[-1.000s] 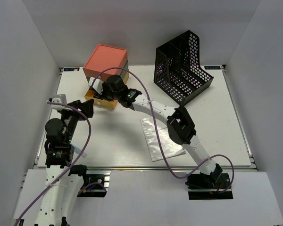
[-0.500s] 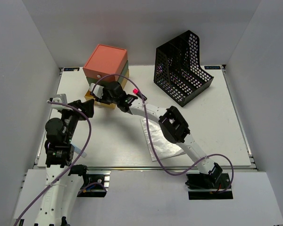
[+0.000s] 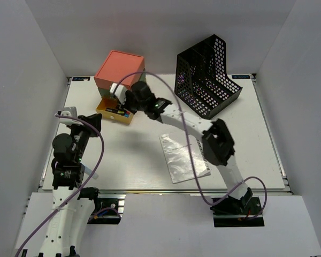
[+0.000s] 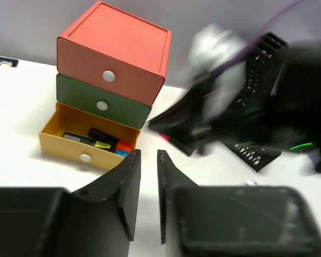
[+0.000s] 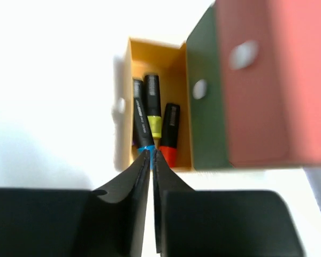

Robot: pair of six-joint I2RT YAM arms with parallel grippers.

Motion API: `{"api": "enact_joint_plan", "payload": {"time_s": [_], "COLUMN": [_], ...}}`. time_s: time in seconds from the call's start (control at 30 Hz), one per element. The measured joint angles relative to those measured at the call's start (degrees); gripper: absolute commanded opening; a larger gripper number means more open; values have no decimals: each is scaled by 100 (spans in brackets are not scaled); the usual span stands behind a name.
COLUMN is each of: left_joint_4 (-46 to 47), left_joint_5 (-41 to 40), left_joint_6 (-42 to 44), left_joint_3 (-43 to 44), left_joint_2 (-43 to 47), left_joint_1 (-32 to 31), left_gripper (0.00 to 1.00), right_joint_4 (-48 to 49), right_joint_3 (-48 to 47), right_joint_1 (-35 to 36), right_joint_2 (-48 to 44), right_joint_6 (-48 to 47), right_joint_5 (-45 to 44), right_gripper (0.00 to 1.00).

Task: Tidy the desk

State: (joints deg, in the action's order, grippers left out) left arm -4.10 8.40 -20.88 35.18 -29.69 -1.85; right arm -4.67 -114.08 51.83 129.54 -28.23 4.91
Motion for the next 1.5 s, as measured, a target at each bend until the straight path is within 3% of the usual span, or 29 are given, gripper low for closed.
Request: {"api": "enact_joint_plan", "payload": {"time_s": [0.07, 0.13, 0.27, 0.3, 0.37, 0.53, 0.8, 0.97, 1.5], "left_joint_4": [26, 31, 39, 44, 48, 55, 66, 68, 68], "left_joint_5": [42, 87, 168, 181, 201, 214, 245, 297, 361], "left_joint_6": [9, 24, 42, 33, 37, 31, 31, 31, 31], "left_joint_3": [-2, -2, -2, -2, -2, -2, -2, -2, -2], "left_joint_2": [-46, -101, -243, -278, -345, -446, -463, -466, -444], "left_joint_1": [0, 0, 0, 0, 0, 0, 0, 0, 0], "left_gripper": [18, 18, 44, 57, 64, 66, 66, 67, 67], "right_joint_4": [-212, -345, -629, -754, -1161, -2028, -2693, -2632, -2277], "right_joint_3": [273, 503, 702, 667, 457, 61, -393, -796, -883], "right_joint_1": [-87, -245, -872, -1069, -1429, -1886, -1864, -1910, -2026], "right_joint_2": [-680, -1331, -2111, -2111, -1856, -656, 684, 957, 1285], "right_joint_6": [247, 457, 885, 927, 935, 774, 623, 573, 557], "right_joint_5": [275, 503, 986, 1091, 1281, 1305, 1005, 844, 734], "right_gripper": [9, 15, 56, 58, 66, 68, 65, 67, 64]}}
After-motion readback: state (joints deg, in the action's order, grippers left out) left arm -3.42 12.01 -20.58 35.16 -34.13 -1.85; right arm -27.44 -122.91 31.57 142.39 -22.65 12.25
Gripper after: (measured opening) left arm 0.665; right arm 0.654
